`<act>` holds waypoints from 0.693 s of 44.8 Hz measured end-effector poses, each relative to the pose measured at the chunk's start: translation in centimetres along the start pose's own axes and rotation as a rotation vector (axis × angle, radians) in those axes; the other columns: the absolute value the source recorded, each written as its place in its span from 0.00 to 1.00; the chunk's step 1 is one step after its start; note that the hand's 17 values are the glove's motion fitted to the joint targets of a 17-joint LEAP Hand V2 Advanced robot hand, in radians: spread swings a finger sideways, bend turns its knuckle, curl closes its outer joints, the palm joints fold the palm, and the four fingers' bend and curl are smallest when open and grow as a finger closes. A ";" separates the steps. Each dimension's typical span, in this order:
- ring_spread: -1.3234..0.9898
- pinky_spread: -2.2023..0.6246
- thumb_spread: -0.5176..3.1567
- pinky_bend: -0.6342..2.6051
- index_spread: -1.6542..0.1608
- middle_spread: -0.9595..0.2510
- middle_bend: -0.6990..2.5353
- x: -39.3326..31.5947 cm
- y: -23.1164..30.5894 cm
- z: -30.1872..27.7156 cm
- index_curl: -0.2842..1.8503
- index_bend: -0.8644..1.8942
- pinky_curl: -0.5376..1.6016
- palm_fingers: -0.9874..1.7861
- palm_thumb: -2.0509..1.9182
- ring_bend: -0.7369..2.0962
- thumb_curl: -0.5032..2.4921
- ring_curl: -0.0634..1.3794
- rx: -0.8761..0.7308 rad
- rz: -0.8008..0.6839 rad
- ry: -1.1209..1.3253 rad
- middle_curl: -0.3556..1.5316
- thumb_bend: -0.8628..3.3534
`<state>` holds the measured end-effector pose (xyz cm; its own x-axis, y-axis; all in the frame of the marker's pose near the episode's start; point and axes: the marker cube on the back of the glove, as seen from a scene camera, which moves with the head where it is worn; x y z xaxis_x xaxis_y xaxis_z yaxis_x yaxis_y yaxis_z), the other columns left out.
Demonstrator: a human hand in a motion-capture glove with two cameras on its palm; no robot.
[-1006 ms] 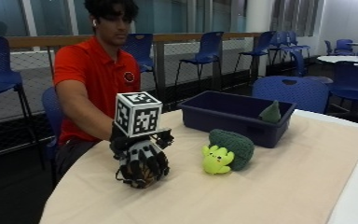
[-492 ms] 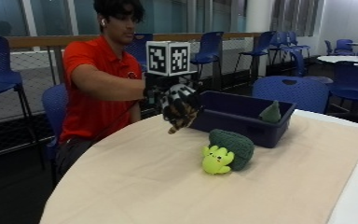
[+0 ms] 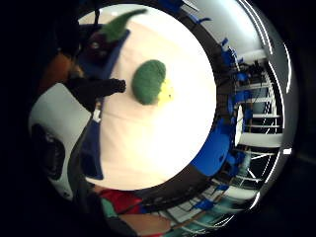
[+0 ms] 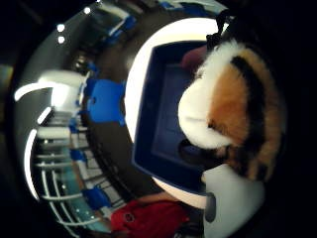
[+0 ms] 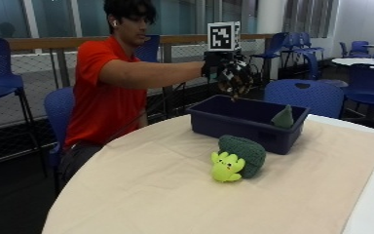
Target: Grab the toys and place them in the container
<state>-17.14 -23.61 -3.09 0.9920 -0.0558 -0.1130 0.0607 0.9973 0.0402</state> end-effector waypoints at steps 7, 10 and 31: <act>0.35 0.63 0.40 0.52 0.67 0.47 0.35 -4.5 -0.5 -0.5 0.35 0.37 0.42 0.64 0.68 0.48 0.41 0.37 0.015 -0.183 0.006 0.46 0.23; 0.35 0.63 0.40 0.52 0.67 0.47 0.34 -4.6 -0.7 -0.3 0.36 0.37 0.42 0.64 0.67 0.48 0.41 0.37 0.027 -0.217 0.013 0.46 0.22; 0.55 0.80 0.44 0.60 0.72 0.71 0.25 4.5 -0.9 1.3 0.28 0.34 0.44 0.26 0.50 0.32 0.31 0.28 -0.018 0.061 -0.123 0.39 0.19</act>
<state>-12.59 -24.85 -2.36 0.9999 0.0009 0.0120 -0.0012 0.9997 0.0250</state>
